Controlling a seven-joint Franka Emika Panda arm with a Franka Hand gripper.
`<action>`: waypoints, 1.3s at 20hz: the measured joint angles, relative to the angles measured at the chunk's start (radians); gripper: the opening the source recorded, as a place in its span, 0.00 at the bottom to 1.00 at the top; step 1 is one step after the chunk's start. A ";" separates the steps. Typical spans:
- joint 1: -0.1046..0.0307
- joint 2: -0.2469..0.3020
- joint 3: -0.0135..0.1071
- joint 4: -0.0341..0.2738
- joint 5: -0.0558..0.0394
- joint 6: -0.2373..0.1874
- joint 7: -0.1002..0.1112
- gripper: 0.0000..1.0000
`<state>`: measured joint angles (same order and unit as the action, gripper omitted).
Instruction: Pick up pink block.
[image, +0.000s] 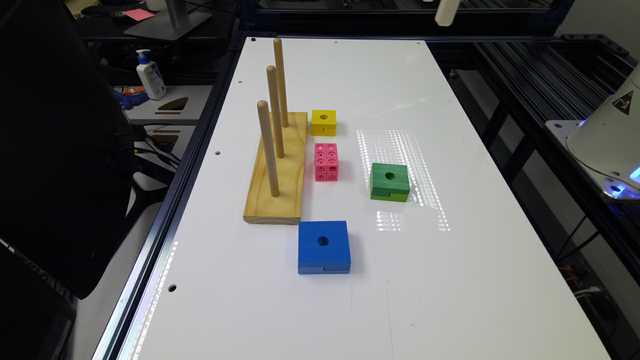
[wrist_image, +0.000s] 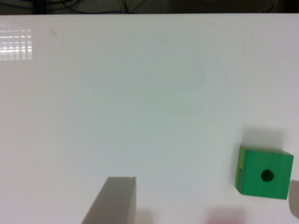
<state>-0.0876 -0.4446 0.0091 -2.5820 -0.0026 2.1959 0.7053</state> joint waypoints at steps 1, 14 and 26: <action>0.000 0.007 0.000 0.006 0.0000 0.000 0.000 1.00; 0.000 0.083 0.009 0.085 0.0011 0.001 0.002 1.00; 0.000 0.207 0.040 0.199 0.0098 0.001 0.022 1.00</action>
<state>-0.0873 -0.2372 0.0495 -2.3830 0.0071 2.1965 0.7273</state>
